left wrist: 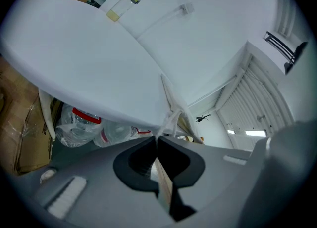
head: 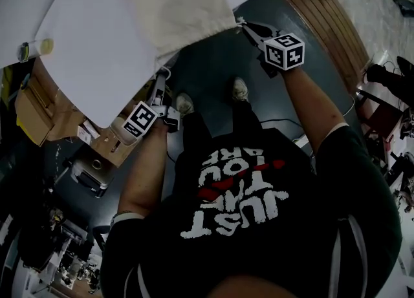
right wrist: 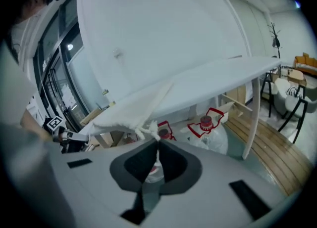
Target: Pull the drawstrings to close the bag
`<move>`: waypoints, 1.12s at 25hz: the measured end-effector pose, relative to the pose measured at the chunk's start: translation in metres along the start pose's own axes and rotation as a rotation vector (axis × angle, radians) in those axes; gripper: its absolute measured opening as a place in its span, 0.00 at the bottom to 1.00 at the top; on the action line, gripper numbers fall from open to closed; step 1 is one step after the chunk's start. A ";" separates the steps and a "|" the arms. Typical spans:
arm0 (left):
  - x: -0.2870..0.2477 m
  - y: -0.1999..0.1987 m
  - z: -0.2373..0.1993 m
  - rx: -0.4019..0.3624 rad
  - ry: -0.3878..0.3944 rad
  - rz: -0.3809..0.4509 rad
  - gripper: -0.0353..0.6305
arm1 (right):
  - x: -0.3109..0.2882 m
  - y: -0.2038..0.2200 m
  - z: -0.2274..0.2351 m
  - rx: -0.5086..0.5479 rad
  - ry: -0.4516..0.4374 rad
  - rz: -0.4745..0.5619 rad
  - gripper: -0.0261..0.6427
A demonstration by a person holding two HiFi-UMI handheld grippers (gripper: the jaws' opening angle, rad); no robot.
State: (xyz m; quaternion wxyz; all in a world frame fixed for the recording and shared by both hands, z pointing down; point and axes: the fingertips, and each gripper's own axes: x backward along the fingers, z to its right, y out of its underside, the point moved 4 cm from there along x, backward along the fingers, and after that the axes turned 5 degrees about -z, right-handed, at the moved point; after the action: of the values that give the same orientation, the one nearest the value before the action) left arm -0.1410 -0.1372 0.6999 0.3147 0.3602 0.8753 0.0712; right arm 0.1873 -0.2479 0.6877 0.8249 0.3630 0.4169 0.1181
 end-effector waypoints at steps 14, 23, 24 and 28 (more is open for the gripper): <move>0.026 -0.017 0.010 -0.277 -0.205 -0.037 0.07 | 0.018 -0.013 0.034 0.551 0.595 -0.302 0.06; 0.040 -0.034 0.002 -0.351 -0.283 -0.041 0.07 | 0.013 -0.020 0.050 0.461 0.544 -0.234 0.06; 0.040 -0.033 0.002 -0.346 -0.283 -0.042 0.07 | 0.012 -0.018 0.040 0.458 0.468 -0.211 0.06; 0.039 -0.030 0.001 -0.340 -0.279 -0.049 0.07 | 0.011 0.009 0.008 0.377 0.178 -0.219 0.17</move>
State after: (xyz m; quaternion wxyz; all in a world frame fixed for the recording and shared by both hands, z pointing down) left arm -0.1794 -0.1332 0.6694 0.4908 0.2868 0.8071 0.1598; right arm 0.2014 -0.2403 0.6909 0.7106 0.4513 0.5394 -0.0203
